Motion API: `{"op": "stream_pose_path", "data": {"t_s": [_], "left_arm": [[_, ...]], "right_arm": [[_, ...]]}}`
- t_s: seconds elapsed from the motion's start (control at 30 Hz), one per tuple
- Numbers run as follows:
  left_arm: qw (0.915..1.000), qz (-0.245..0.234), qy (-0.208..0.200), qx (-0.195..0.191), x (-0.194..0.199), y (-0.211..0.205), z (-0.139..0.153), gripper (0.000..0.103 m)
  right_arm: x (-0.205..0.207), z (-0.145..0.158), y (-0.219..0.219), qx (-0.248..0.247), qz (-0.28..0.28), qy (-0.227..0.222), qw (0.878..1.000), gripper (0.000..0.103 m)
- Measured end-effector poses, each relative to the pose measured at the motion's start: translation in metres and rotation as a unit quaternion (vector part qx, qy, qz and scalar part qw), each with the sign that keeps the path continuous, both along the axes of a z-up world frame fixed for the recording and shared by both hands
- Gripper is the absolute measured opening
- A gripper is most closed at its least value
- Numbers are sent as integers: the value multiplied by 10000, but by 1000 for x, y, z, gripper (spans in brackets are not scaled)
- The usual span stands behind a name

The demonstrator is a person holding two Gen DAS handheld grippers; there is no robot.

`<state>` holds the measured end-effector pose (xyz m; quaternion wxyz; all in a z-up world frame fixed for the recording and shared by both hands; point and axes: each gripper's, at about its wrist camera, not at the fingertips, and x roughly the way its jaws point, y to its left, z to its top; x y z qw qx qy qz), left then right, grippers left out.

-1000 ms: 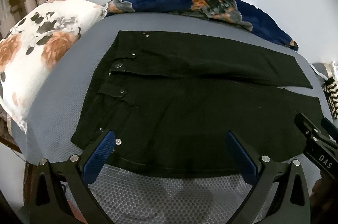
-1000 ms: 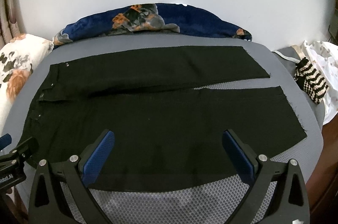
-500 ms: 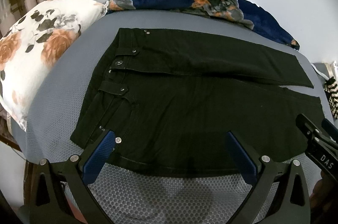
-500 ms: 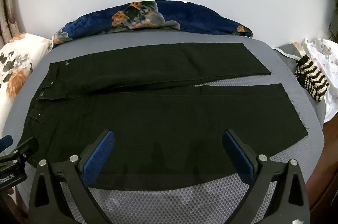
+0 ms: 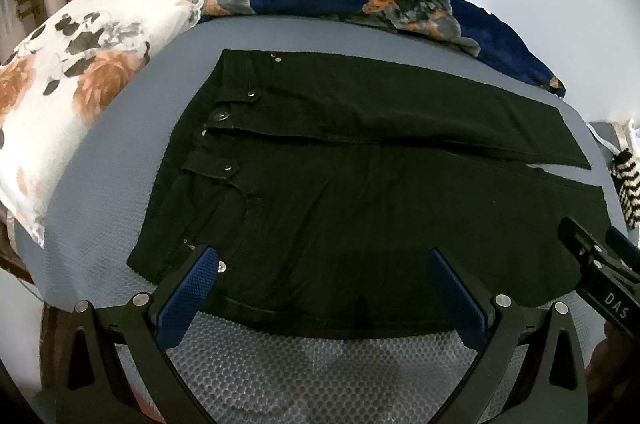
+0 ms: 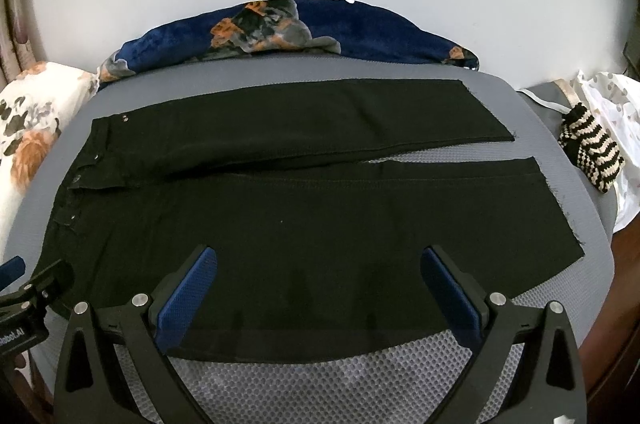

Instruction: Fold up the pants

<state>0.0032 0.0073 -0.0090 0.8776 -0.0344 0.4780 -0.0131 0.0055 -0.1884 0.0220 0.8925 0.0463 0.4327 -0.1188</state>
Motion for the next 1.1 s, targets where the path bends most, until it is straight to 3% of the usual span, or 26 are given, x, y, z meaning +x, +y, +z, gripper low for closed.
{"op": "stream_pose_path", "data": {"t_s": [0.33,0.5,0.63,0.87,0.97,1.03,1.1], "left_arm": [[9994,313,46,-123,34,31,-3,103],[9986,512,59,-113,66,65,0,103],[9969,699,70,-346,99,103,3,103],[9897,1082,257,-899,165,163,-4,101],[9848,996,367,-1378,191,179,-12,99],[9784,925,435,-1795,208,188,-19,94],[9699,874,585,-2198,227,196,-29,75]], "right_arm": [[25,-1,-14,287,61,5,9996,101],[47,-1,-18,568,138,30,9983,101],[69,-3,-16,716,269,17,9971,102],[121,-16,-10,1121,344,95,9931,102],[145,-22,-7,1156,366,159,9925,102],[162,-24,-3,1051,407,185,9935,102],[178,-26,-1,952,442,249,9942,102]]}}
